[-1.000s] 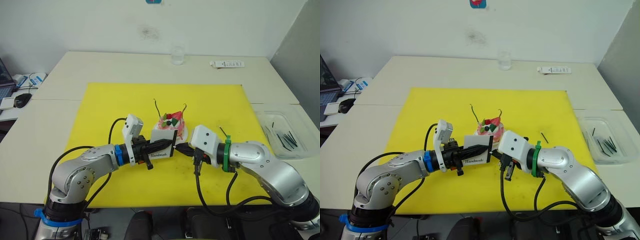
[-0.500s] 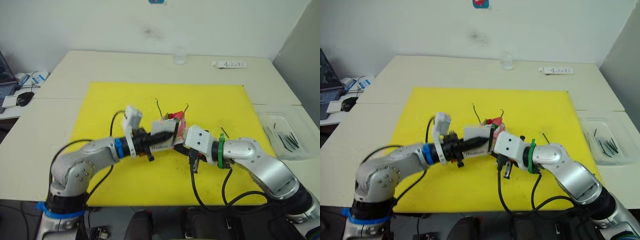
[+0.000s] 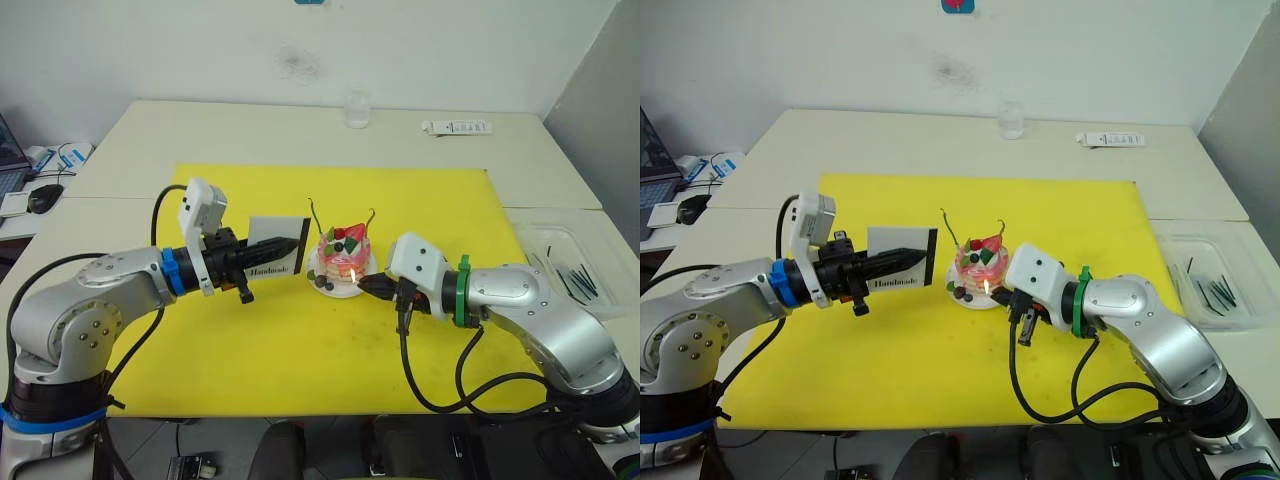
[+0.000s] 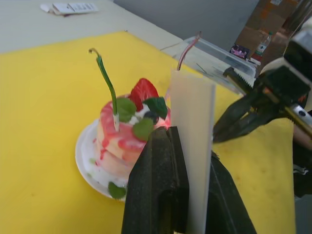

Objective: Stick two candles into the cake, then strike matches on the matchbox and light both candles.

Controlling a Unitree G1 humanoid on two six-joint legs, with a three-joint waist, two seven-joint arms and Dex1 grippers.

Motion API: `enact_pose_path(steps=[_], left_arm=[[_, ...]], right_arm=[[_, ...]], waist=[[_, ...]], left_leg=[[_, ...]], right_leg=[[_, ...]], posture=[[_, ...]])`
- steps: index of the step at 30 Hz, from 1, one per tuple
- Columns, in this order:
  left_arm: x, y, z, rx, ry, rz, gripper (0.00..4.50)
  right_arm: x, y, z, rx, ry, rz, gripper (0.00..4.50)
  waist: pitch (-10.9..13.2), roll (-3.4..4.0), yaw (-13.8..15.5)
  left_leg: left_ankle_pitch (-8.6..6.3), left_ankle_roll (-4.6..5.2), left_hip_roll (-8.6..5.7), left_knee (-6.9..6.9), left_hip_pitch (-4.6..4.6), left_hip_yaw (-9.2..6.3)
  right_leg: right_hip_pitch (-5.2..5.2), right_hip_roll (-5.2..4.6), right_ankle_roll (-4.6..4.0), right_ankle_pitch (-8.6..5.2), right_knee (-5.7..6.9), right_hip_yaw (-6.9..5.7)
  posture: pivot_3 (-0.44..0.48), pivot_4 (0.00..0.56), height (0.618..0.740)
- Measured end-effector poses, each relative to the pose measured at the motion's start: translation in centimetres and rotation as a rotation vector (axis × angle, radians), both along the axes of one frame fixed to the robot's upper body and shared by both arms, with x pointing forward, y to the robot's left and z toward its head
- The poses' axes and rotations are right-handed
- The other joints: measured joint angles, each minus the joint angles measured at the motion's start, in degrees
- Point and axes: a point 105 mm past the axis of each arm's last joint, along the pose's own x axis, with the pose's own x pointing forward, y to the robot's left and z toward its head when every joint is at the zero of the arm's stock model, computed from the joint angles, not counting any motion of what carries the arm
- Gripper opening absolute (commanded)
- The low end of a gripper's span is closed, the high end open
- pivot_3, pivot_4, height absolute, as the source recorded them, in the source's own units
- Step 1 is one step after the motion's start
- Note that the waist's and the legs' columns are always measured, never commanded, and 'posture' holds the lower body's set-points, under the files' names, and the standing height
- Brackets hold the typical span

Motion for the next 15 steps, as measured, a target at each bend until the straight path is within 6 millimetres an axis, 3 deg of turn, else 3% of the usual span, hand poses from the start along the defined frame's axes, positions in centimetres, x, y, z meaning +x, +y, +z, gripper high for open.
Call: enact_pose_path(steps=[3, 8, 13, 15], left_arm=[[-0.4, 0.3, -0.8, 0.005, 0.025, 0.012, 0.0], [-1.7, 1.1, -4.6, 0.038, 0.156, 0.03, 0.0], [-3.2, 1.8, -8.2, 0.11, 0.24, 0.025, 0.0], [-3.3, 1.6, -8.3, 0.118, 0.22, 0.007, 0.0]], right_arm=[[0.0, 0.2, 0.4, 0.016, 0.001, -0.01, 0.08], [0.1, 1.0, 1.5, 0.055, -0.007, -0.009, 0.08], [1.0, 3.4, 4.1, 0.138, -0.077, -0.011, 0.08], [1.3, 4.0, 4.3, 0.145, -0.083, -0.02, 0.08]], waist=[[0.0, 0.0, -0.01], [0.0, 0.0, -0.16], [0.01, 0.02, -0.15], [0.0, 0.01, 0.02]], left_leg=[[0.0, 0.0, 0.0, 0.01, 0.02, 0.03], [0.0, 0.0, 0.03, -0.01, 0.06, 0.02], [0.0, 0.0, 0.05, -0.03, 0.07, 0.03], [0.0, 0.0, 0.04, -0.02, 0.07, 0.03]], right_leg=[[0.0, 0.0, 0.0, 0.0, 0.01, 0.03], [0.01, 0.01, -0.01, 0.01, 0.04, 0.02], [-0.02, 0.01, -0.06, 0.03, 0.06, 0.03], [0.0, -0.01, -0.13, 0.06, 0.03, 0.02]], posture=[[0.0, 0.15, 0.74], [0.0, 0.15, 0.74], [0.0, 0.15, 0.74], [0.0, 0.15, 0.74]])
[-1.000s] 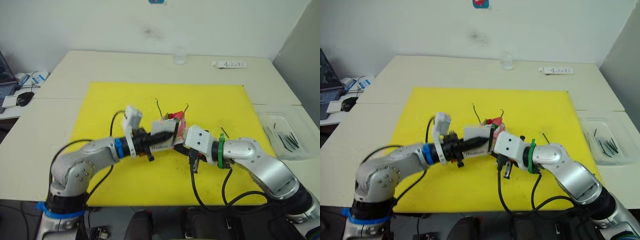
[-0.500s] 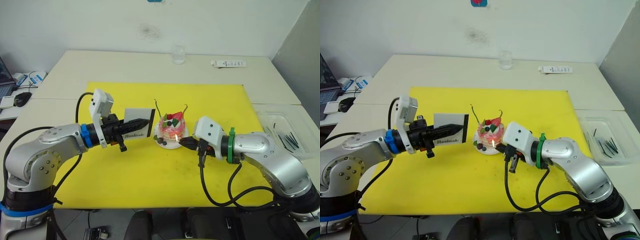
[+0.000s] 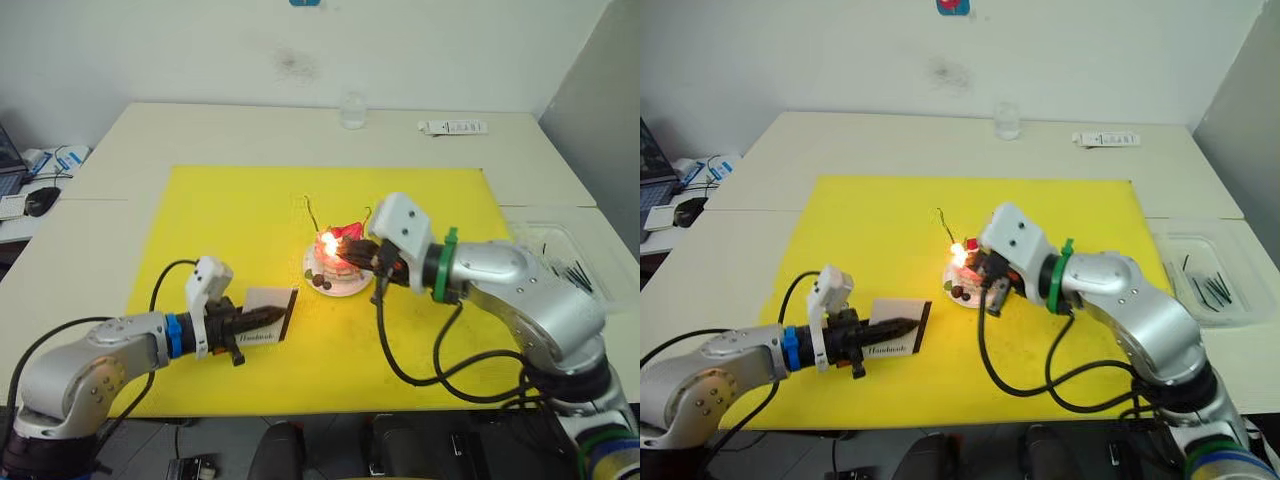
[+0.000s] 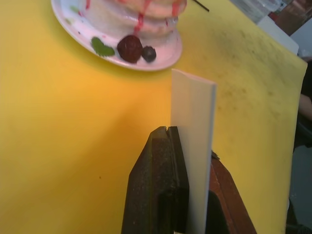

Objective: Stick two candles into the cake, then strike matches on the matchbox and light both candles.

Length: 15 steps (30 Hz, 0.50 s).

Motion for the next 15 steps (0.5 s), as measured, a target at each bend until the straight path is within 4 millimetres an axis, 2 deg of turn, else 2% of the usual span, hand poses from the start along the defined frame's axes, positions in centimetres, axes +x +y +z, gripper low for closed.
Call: enact_pose_path(steps=[7, 15], left_arm=[[-0.1, -1.1, -0.3, -0.025, -0.01, -0.035, 0.0], [0.0, -1.5, -0.3, -0.024, -0.018, -0.047, 0.0]], right_arm=[[2.1, 1.0, 0.5, -0.019, -0.072, -0.076, 0.08], [3.4, 1.3, 0.6, -0.046, -0.162, -0.107, 0.08]], waist=[[0.0, 0.0, 0.13], [0.0, 0.0, 0.16]], left_leg=[[0.0, 0.0, -0.08, 0.02, -0.03, 0.09], [0.0, 0.01, -0.1, 0.04, -0.03, 0.08]], right_leg=[[-0.01, -0.09, -0.01, 0.01, -0.03, 0.05], [0.0, -0.09, 0.02, 0.01, -0.02, 0.04]], posture=[[0.0, 0.15, 0.74], [0.0, 0.15, 0.74]])
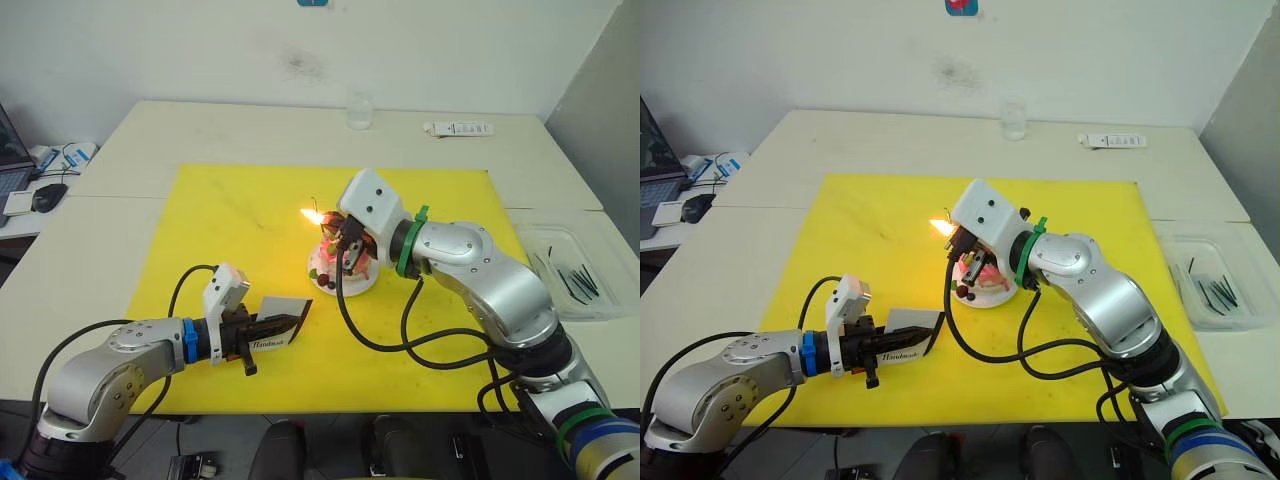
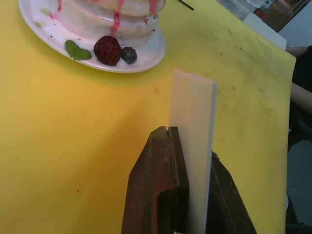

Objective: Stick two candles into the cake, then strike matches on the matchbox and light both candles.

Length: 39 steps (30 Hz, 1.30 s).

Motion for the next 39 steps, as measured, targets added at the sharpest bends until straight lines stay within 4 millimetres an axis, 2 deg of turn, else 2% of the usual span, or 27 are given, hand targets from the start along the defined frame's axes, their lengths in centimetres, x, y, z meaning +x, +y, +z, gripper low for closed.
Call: enact_pose_path(steps=[9, 17, 28, 39], left_arm=[[0.1, -0.2, 0.0, 0.0, 0.008, -0.004, 0.0], [0.1, -0.3, 0.1, 0.003, 0.008, -0.001, 0.0], [0.2, -0.3, 0.1, 0.007, 0.016, 0.003, 0.0], [0.2, -0.4, 0.2, 0.002, 0.019, 0.003, 0.0]], right_arm=[[1.6, 0.1, 0.4, -0.043, -0.139, -0.039, 0.08], [1.7, 0.3, 0.6, -0.065, -0.197, -0.033, 0.08], [2.6, -0.1, -1.0, -0.132, -0.197, -0.051, 0.08], [2.6, 0.3, -1.0, -0.134, -0.208, -0.042, 0.08]], waist=[[0.0, 0.0, 0.09], [0.0, 0.0, 0.09], [0.0, 0.0, 0.09], [0.0, 0.0, 0.11]], left_leg=[[0.0, 0.0, -0.03, 0.01, 0.0, 0.01], [0.0, 0.0, -0.02, 0.01, 0.0, 0.0], [0.0, 0.0, -0.02, 0.01, 0.0, 0.0], [0.0, 0.0, -0.03, 0.01, 0.0, -0.01]], right_leg=[[0.01, -0.02, -0.02, 0.02, 0.0, 0.01], [0.01, -0.02, -0.03, 0.03, 0.0, 0.0], [0.01, -0.02, -0.05, 0.04, 0.0, -0.01], [0.01, -0.02, -0.06, 0.04, 0.0, -0.01]], posture=[[0.0, 0.15, 0.74], [0.0, 0.15, 0.74], [0.0, 0.15, 0.74], [0.0, 0.15, 0.74]])
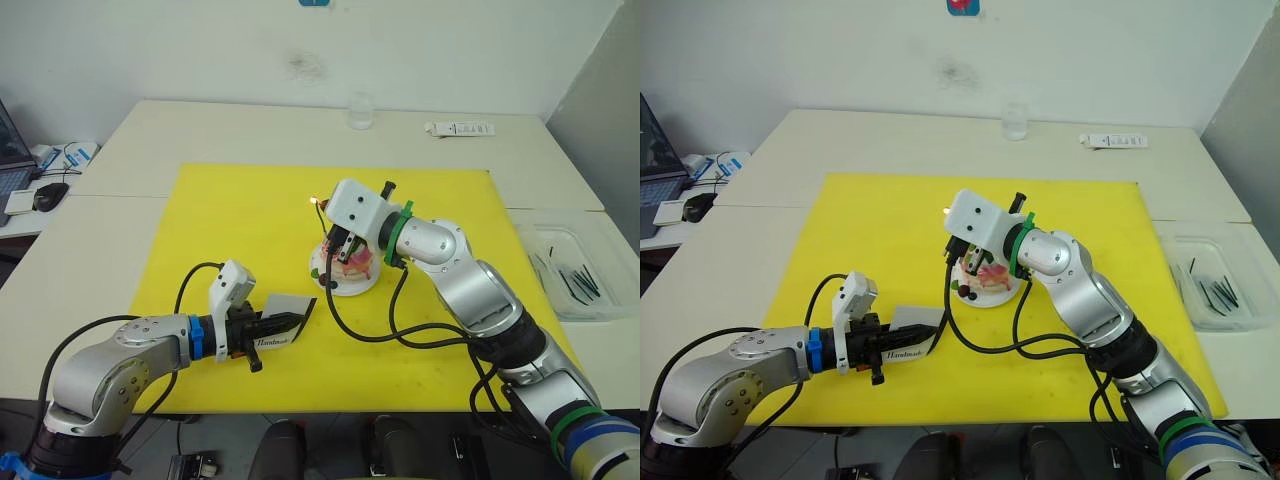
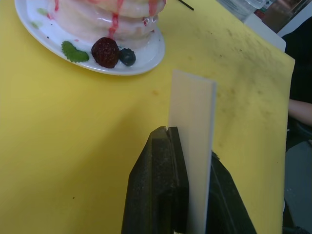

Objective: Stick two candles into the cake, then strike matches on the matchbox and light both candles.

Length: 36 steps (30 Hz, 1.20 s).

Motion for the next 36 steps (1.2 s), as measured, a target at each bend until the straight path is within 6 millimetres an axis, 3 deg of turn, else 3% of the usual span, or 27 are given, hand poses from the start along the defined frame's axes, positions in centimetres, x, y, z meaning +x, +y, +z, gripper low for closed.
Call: enact_pose_path(steps=[36], left_arm=[[0.09, 0.18, 0.27, -0.014, -0.004, 0.01, 0.0]], right_arm=[[-0.14, -0.28, 0.39, 0.017, -0.014, -0.017, 0.08]], waist=[[0.0, 0.0, -0.01]], left_leg=[[0.0, 0.0, 0.02, -0.01, 0.0, 0.0]], right_leg=[[0.0, 0.0, -0.03, 0.02, 0.0, -0.01]], posture=[[0.0, 0.15, 0.74]])
